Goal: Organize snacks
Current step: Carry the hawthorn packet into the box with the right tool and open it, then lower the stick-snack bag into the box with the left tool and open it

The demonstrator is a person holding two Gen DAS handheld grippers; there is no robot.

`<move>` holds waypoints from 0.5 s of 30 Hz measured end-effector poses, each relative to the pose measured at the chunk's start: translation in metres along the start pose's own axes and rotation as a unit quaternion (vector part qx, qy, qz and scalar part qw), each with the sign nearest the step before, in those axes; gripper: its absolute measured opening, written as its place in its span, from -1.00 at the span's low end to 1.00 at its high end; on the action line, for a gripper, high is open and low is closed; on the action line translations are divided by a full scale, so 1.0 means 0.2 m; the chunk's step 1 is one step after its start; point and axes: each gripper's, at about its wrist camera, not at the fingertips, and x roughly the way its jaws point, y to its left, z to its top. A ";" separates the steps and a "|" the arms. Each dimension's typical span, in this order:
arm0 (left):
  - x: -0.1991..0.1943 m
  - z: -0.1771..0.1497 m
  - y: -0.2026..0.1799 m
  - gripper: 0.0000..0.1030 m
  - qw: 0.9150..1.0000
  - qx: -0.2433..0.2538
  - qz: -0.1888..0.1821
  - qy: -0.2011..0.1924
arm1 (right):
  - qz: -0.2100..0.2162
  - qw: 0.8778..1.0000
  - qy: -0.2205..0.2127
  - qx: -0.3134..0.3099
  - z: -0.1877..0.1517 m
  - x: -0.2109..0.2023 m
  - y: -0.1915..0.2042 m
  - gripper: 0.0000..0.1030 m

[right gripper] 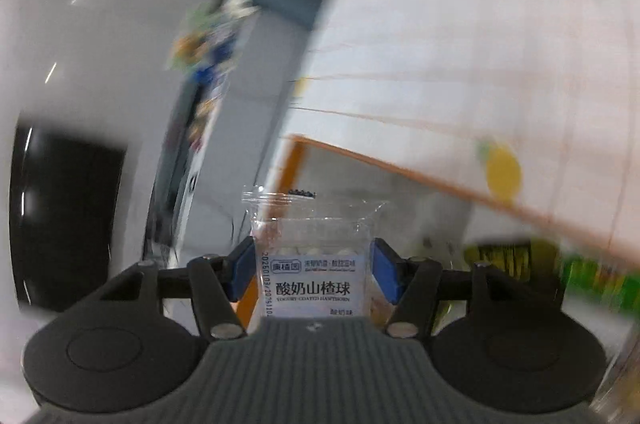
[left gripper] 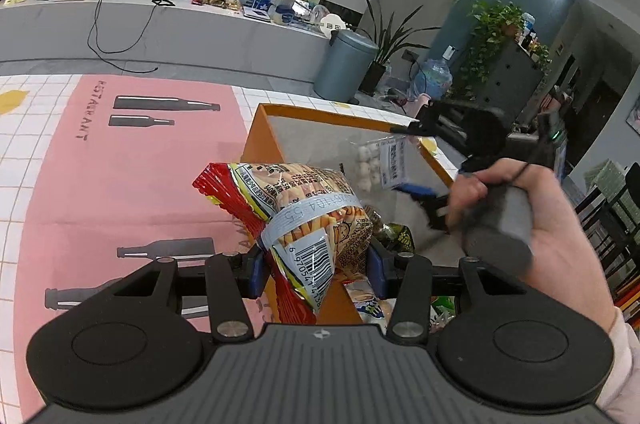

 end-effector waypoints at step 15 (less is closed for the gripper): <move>-0.08 0.02 -0.01 0.04 1.000 -0.004 -0.008 -0.004 | 0.052 0.992 0.099 0.051 0.01 -0.11 -0.05 0.87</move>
